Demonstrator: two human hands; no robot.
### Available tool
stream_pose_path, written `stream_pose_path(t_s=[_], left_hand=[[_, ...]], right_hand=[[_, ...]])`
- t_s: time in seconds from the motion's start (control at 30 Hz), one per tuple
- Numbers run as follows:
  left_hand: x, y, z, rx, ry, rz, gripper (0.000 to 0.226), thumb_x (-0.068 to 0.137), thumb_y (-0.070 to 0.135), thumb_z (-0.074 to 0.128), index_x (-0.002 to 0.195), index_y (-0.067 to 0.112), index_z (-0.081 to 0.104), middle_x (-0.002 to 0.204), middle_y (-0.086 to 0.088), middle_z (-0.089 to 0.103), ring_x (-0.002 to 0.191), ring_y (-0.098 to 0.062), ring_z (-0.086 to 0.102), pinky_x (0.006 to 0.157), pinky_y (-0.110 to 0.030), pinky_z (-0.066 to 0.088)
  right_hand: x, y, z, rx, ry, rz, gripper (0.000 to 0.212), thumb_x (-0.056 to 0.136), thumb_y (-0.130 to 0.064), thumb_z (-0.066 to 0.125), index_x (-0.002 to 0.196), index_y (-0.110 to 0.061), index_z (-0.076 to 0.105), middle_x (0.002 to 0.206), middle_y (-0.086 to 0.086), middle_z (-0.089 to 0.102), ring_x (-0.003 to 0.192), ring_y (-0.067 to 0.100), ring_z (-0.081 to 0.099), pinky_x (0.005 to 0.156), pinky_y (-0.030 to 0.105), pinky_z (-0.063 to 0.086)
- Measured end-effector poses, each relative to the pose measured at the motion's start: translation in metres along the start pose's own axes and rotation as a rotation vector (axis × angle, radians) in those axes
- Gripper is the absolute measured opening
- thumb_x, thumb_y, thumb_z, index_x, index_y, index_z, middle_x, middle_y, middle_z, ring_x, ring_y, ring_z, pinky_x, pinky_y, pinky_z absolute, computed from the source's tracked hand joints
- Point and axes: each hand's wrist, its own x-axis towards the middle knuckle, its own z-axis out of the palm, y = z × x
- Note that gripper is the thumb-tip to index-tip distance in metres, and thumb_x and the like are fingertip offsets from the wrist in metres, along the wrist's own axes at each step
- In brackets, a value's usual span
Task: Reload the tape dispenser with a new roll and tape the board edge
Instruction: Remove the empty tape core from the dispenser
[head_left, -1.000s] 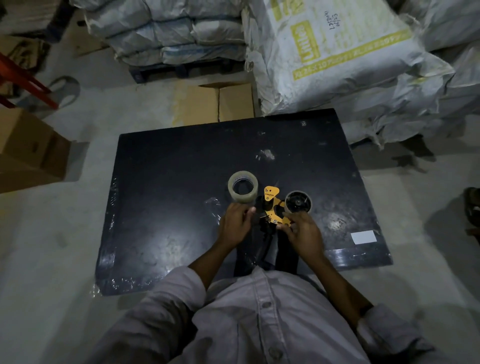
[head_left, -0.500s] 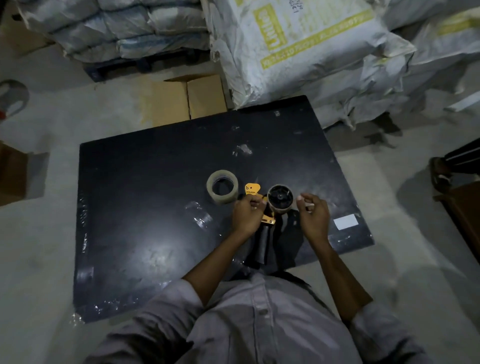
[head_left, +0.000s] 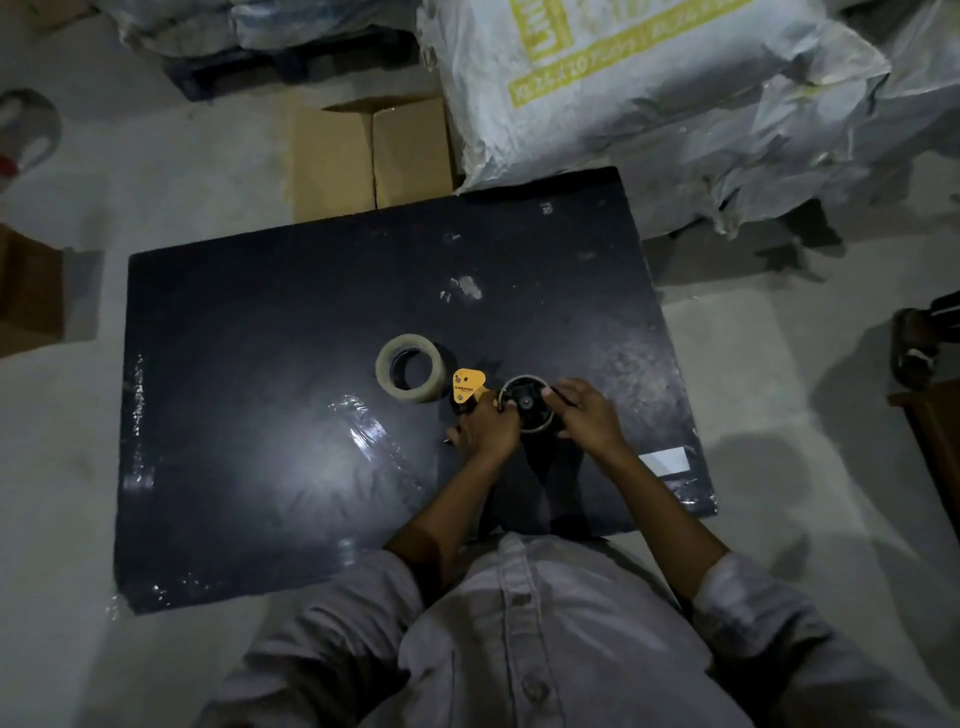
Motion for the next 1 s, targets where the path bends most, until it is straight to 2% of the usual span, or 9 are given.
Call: stream_pose_path(t_s=[0.2, 0.37, 0.47, 0.57, 0.67, 0.73, 0.8, 0.9, 1.0], left_hand=[[-0.001, 0.003, -0.002, 0.03, 0.038, -0.01, 0.035, 0.106, 0.048, 0.057, 0.136, 0.035, 0.07, 0.133, -0.003, 0.076, 0.135, -0.034, 0.061, 0.12, -0.056, 0.027], [-0.001, 0.001, 0.001, 0.056, 0.075, -0.028, 0.029, 0.104, 0.056, 0.059, 0.117, 0.037, 0.076, 0.117, 0.007, 0.08, 0.121, -0.025, 0.069, 0.114, -0.056, 0.022], [0.001, 0.003, 0.003, 0.117, 0.054, -0.055, 0.033, 0.102, 0.059, 0.062, 0.103, 0.03, 0.079, 0.105, 0.005, 0.081, 0.116, -0.027, 0.069, 0.113, -0.053, 0.026], [0.003, 0.003, 0.005, 0.208, 0.02, -0.081, 0.042, 0.101, 0.062, 0.062, 0.097, 0.024, 0.08, 0.105, -0.003, 0.081, 0.123, -0.034, 0.066, 0.117, -0.056, 0.03], [-0.003, 0.004, 0.004, 0.257, 0.034, -0.057, 0.04, 0.1, 0.059, 0.062, 0.099, 0.023, 0.079, 0.111, -0.006, 0.08, 0.126, -0.035, 0.064, 0.119, -0.055, 0.03], [-0.006, 0.005, 0.003, 0.267, 0.058, -0.046, 0.037, 0.099, 0.055, 0.063, 0.098, 0.022, 0.079, 0.109, -0.006, 0.081, 0.123, -0.034, 0.066, 0.119, -0.054, 0.03], [-0.007, 0.004, 0.003, 0.258, 0.079, -0.048, 0.037, 0.096, 0.056, 0.065, 0.094, 0.021, 0.079, 0.103, -0.004, 0.081, 0.118, -0.033, 0.068, 0.118, -0.053, 0.032], [-0.005, -0.002, 0.004, 0.235, 0.116, -0.043, 0.04, 0.09, 0.059, 0.067, 0.088, 0.021, 0.08, 0.095, -0.003, 0.081, 0.113, -0.031, 0.069, 0.113, -0.05, 0.034], [-0.008, -0.004, 0.006, 0.233, 0.143, -0.018, 0.041, 0.088, 0.06, 0.067, 0.084, 0.022, 0.081, 0.091, -0.002, 0.081, 0.11, -0.029, 0.069, 0.109, -0.047, 0.036]], right_hand=[[0.008, -0.002, 0.003, -0.065, -0.05, 0.034, 0.044, 0.101, -0.041, 0.084, 0.13, -0.009, 0.074, 0.12, 0.007, 0.082, 0.106, 0.024, 0.08, 0.082, 0.057, 0.071], [0.02, 0.006, 0.003, -0.117, 0.005, 0.053, 0.039, 0.084, -0.043, 0.099, 0.092, -0.021, 0.067, 0.093, 0.009, 0.078, 0.088, 0.028, 0.082, 0.066, 0.057, 0.071], [0.02, 0.009, 0.004, -0.117, -0.002, 0.082, 0.038, 0.087, -0.034, 0.099, 0.105, -0.011, 0.074, 0.102, 0.014, 0.081, 0.09, 0.031, 0.083, 0.068, 0.06, 0.071], [0.014, 0.007, 0.006, -0.203, -0.009, 0.074, 0.034, 0.095, -0.035, 0.092, 0.098, -0.003, 0.082, 0.094, 0.019, 0.084, 0.071, 0.023, 0.08, 0.056, 0.037, 0.07], [0.01, 0.005, 0.006, -0.282, 0.026, 0.048, 0.029, 0.099, -0.031, 0.088, 0.086, -0.008, 0.078, 0.077, 0.013, 0.076, 0.053, 0.007, 0.065, 0.037, 0.011, 0.045], [0.009, 0.003, 0.006, -0.298, 0.04, 0.041, 0.028, 0.098, -0.03, 0.089, 0.083, -0.01, 0.077, 0.073, 0.011, 0.073, 0.046, 0.003, 0.063, 0.036, 0.013, 0.045], [0.007, 0.002, 0.007, -0.29, 0.06, 0.043, 0.029, 0.095, -0.031, 0.092, 0.079, -0.012, 0.077, 0.075, 0.012, 0.078, 0.044, 0.004, 0.067, 0.04, 0.023, 0.057], [0.003, 0.0, 0.009, -0.314, 0.104, 0.044, 0.037, 0.092, -0.033, 0.094, 0.066, -0.02, 0.071, 0.072, 0.012, 0.078, 0.053, 0.022, 0.077, 0.049, 0.042, 0.067], [-0.002, 0.0, 0.01, -0.331, 0.136, 0.043, 0.042, 0.092, -0.032, 0.094, 0.061, -0.019, 0.068, 0.067, 0.013, 0.076, 0.053, 0.028, 0.078, 0.045, 0.039, 0.065]])
